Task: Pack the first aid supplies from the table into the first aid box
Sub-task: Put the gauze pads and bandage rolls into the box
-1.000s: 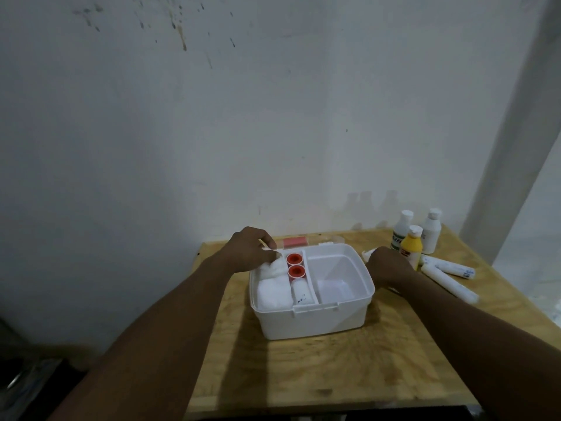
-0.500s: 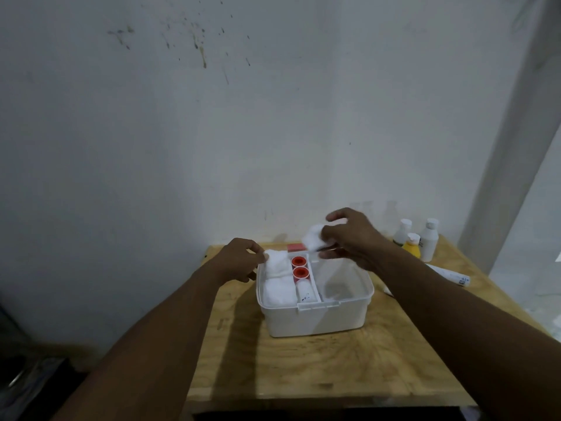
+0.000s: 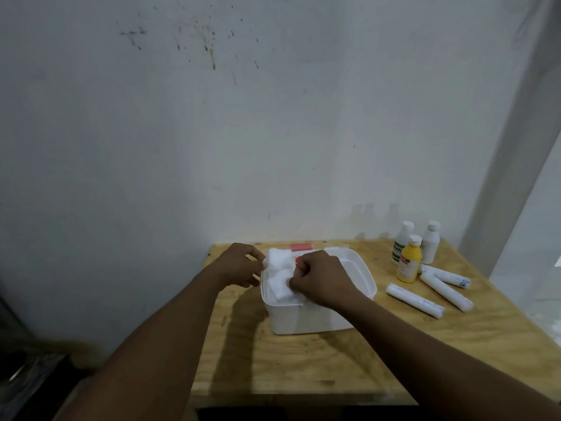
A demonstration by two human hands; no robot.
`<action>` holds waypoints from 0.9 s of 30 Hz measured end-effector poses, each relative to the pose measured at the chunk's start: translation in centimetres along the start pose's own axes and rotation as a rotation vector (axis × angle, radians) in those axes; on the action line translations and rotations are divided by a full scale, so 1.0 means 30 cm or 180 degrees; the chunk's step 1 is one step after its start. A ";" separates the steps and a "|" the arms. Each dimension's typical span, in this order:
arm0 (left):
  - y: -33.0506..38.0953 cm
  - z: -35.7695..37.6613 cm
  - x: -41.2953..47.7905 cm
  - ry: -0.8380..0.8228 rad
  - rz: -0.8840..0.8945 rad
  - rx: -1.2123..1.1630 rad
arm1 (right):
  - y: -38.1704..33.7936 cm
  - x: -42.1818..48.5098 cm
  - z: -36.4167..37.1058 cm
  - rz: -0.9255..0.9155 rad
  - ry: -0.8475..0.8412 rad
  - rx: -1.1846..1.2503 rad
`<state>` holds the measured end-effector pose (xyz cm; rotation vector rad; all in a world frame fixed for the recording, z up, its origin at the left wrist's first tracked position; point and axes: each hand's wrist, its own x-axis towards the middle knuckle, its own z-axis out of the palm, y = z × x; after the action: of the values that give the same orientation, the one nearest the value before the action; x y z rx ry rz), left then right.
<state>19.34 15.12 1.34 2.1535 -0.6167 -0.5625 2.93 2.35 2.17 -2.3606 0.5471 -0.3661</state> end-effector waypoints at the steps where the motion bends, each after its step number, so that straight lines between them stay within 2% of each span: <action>1: -0.001 0.001 -0.001 0.0000 0.0001 -0.0009 | -0.003 -0.010 0.006 -0.0093 0.0052 -0.0195; 5: 0.000 0.003 -0.007 -0.0015 0.0024 -0.0052 | -0.007 -0.037 0.024 -0.0786 0.0411 -0.0670; 8: 0.001 0.002 -0.015 -0.0039 0.0037 -0.0099 | -0.015 -0.048 0.040 -0.1258 0.0167 -0.0817; 11: -0.001 0.002 -0.023 -0.0052 0.0016 -0.0125 | -0.011 -0.042 0.061 -0.1209 0.0014 -0.0882; 21: 0.005 0.008 -0.035 -0.0027 -0.0003 -0.0038 | -0.031 0.010 0.113 -0.0708 0.0412 -0.1262; 27: 0.008 0.008 -0.037 -0.0027 0.0002 0.0043 | -0.021 0.021 0.111 -0.0599 0.0307 -0.1032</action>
<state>18.27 15.51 1.61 2.1646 -0.6275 -0.5690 4.99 4.32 0.23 -2.7290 0.4571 -0.5109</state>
